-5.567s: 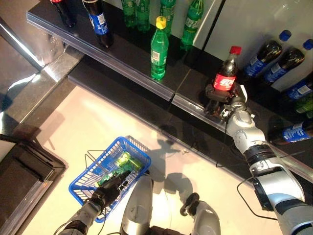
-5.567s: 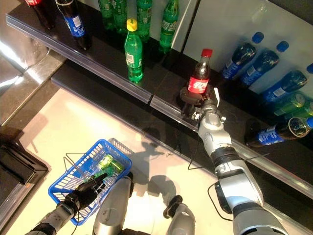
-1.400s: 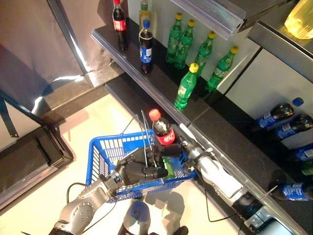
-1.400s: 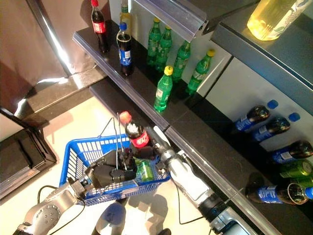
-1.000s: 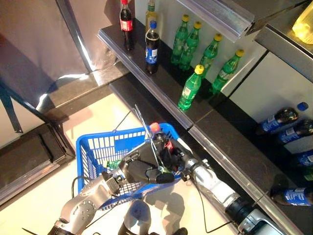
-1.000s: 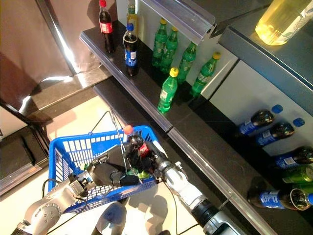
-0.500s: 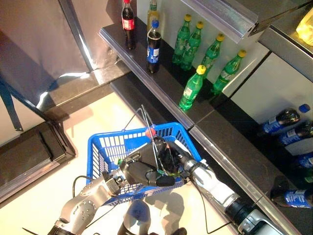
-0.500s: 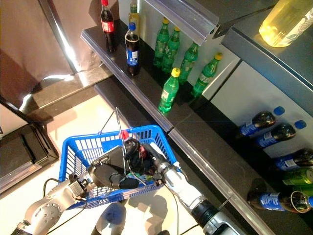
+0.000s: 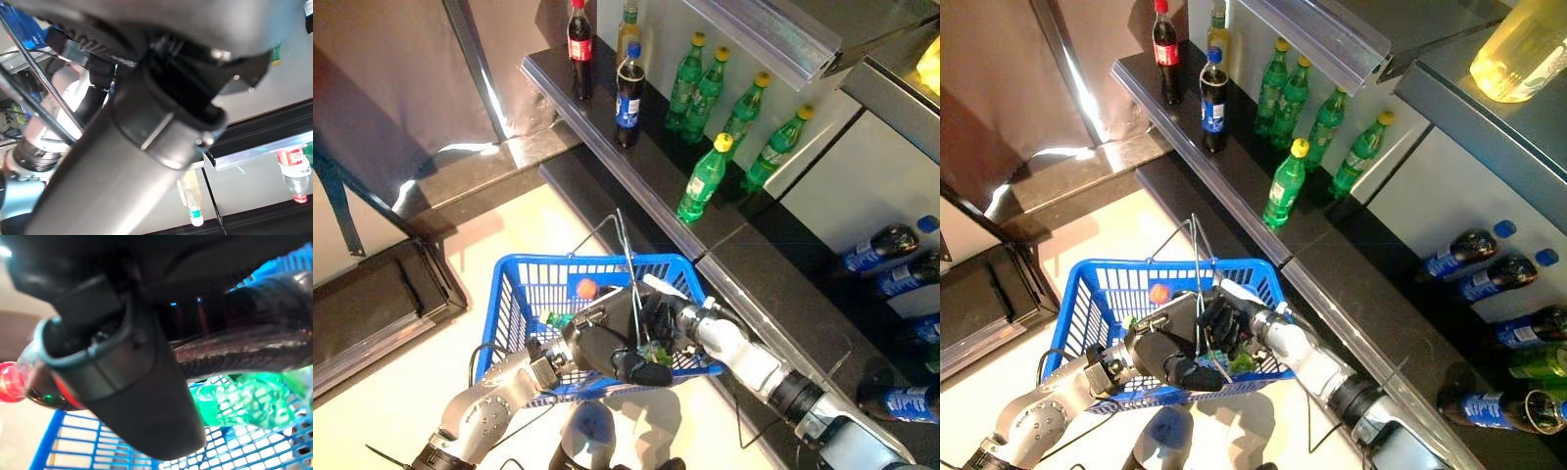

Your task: Pick up the drink and place into the basket.

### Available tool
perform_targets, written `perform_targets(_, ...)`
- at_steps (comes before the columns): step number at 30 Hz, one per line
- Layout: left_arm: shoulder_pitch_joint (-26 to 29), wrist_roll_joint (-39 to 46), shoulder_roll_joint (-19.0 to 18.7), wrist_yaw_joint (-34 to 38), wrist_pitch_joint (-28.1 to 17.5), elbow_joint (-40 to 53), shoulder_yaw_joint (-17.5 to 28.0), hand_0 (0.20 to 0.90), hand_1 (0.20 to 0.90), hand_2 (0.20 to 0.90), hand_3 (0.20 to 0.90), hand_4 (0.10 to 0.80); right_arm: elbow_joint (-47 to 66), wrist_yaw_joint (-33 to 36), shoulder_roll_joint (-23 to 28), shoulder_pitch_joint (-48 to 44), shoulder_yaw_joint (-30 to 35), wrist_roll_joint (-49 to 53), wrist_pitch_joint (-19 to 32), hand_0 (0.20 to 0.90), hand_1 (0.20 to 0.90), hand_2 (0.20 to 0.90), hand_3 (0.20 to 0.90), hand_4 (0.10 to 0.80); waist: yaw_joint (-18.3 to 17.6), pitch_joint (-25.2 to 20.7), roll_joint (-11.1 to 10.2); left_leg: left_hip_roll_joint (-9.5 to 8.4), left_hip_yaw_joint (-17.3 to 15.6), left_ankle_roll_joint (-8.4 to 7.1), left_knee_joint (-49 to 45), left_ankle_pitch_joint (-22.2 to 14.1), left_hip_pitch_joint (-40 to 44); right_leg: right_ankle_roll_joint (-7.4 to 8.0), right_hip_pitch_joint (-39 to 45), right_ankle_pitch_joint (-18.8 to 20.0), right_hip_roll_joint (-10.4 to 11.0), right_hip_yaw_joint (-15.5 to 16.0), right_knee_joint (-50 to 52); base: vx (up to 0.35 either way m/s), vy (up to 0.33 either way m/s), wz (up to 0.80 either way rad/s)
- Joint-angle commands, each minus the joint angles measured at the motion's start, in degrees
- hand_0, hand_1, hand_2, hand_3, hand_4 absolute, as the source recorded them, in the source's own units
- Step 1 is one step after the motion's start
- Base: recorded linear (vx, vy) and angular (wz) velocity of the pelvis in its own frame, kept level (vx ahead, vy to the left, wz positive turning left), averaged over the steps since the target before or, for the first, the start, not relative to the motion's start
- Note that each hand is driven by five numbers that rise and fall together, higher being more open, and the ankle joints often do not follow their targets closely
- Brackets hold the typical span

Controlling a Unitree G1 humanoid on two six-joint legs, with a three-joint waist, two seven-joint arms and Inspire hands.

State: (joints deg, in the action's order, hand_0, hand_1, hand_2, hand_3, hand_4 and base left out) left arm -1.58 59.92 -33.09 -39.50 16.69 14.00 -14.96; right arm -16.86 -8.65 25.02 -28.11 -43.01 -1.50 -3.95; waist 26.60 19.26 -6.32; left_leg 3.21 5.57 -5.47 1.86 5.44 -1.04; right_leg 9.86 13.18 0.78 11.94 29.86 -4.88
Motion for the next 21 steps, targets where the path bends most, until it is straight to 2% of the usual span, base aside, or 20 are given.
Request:
perform_targets(1,11.38,9.3,7.99,-15.76,-8.46,19.74,-5.86,0.3,0.3,0.3,0.2,0.1,5.87,-2.71,-0.54,-5.89,-5.09,0.31,3.16,0.3,0.3,0.3,0.2,0.1,0.75,-16.64,0.45,-0.34,4.14,0.81,3.14,0.89,1.56,-3.01,0.23,-0.2,-1.28,2.1,4.13,0.012,-0.002,0.05)
perform_targets(5,12.06,9.05,7.72,-16.61,-8.95,20.11,-6.47,0.3,0.3,0.3,0.2,0.1,4.87,-4.75,-0.35,-6.73,-5.9,1.02,2.93,0.3,0.3,0.3,0.2,0.1,0.92,-16.67,0.28,-0.48,4.44,0.83,3.14,0.91,1.65,-3.06,0.43,-0.16,-1.33,2.23,4.05,0.03,-0.009,0.11)
perform_targets(7,12.93,9.43,7.25,-16.9,-9.42,20.29,-6.61,0.3,0.3,0.3,0.2,0.1,3.88,-6.57,-0.63,-7.43,-6.55,1.79,2.82,0.3,0.3,0.3,0.2,0.1,1.01,-16.91,-0.1,-0.16,4.58,0.37,3.14,-0.45,2.27,-2.77,1.08,-1.43,-1.82,1.35,3.86,0.052,-0.021,0.06)
perform_targets(9,13.58,9.55,7.25,-16.93,-9.69,20.52,-7.06,0.3,0.3,0.3,0.2,0.1,3.23,-7.42,-0.9,-7.6,-7.02,2.16,2.5,0.3,0.3,0.3,0.2,0.1,1.25,-16.84,0.05,-0.64,4.75,0.79,3.14,0.85,1.72,-3.02,0.65,-0.13,-1.37,2.28,3.88,-0.027,0.033,0.0)
perform_targets(10,14.0,9.44,7.13,-16.91,-10.0,20.61,-7.26,0.3,0.3,0.3,0.2,0.1,2.87,-7.66,-1.2,-7.68,-7.49,2.62,2.3,0.3,0.3,0.3,0.2,0.1,1.23,-17.03,-0.27,-0.31,4.92,0.35,3.14,-0.54,2.35,-2.72,1.26,-1.39,-1.8,1.46,3.75,0.107,-0.05,0.04)
perform_targets(21,15.99,9.77,7.29,-17.25,-10.75,21.77,-7.6,0.3,0.3,0.3,0.2,0.1,-1.25,-7.71,-5.97,-6.12,-8.43,3.54,1.97,0.3,0.3,0.3,0.2,0.1,1.91,-17.33,-0.06,-0.77,5.87,0.45,3.14,-0.75,2.41,-2.62,1.42,-1.5,-1.68,1.65,3.88,0.016,-0.004,0.02)
